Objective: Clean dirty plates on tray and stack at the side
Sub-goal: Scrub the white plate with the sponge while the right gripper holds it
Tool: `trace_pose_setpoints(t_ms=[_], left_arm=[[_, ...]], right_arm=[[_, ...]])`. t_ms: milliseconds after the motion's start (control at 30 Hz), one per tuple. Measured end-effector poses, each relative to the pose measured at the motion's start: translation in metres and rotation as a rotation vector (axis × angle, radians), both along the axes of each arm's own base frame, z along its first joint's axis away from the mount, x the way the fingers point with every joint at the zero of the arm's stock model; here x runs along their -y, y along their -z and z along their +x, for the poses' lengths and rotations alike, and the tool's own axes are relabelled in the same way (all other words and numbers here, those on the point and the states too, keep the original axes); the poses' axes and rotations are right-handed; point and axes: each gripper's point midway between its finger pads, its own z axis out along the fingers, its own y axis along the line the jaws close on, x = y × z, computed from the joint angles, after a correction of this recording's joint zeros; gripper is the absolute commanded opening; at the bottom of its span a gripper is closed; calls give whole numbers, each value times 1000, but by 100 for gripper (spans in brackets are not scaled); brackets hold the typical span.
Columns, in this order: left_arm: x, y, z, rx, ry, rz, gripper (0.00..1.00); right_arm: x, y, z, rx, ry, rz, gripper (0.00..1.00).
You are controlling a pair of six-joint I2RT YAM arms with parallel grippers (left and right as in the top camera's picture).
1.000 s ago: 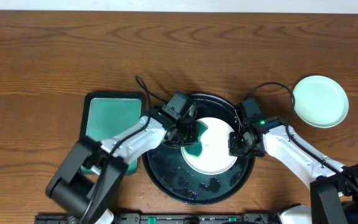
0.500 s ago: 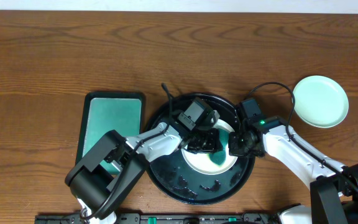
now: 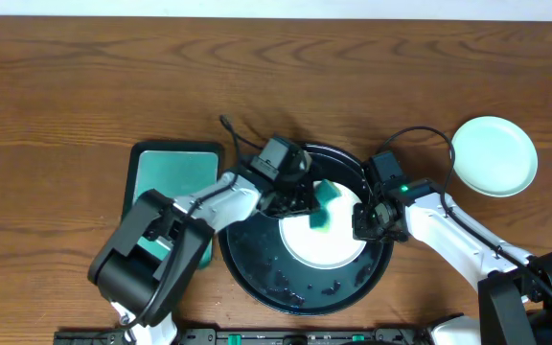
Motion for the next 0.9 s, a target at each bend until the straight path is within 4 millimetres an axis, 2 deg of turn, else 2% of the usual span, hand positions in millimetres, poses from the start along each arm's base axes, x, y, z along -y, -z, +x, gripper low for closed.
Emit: trace_pose_setpoints(t_ms=[167, 367, 500, 633, 733, 900], left_arm=[[-31, 1, 7, -30, -21, 95, 7], [-51, -5, -4, -56, 38, 282, 7], [-57, -9, -13, -50, 91, 380, 7], [-49, -8, -22, -28, 140, 403, 7], [-33, -9, -27, 4, 175, 381, 7], [6, -14, -37, 54, 208, 295, 7]], right_arm=[[0, 0, 0, 0, 0, 0, 1], [0, 0, 0, 0, 0, 0, 1], [0, 0, 0, 0, 0, 0, 1], [0, -1, 0, -1, 0, -1, 1], [0, 0, -1, -4, 0, -2, 1], [2, 0, -5, -21, 0, -8, 1]])
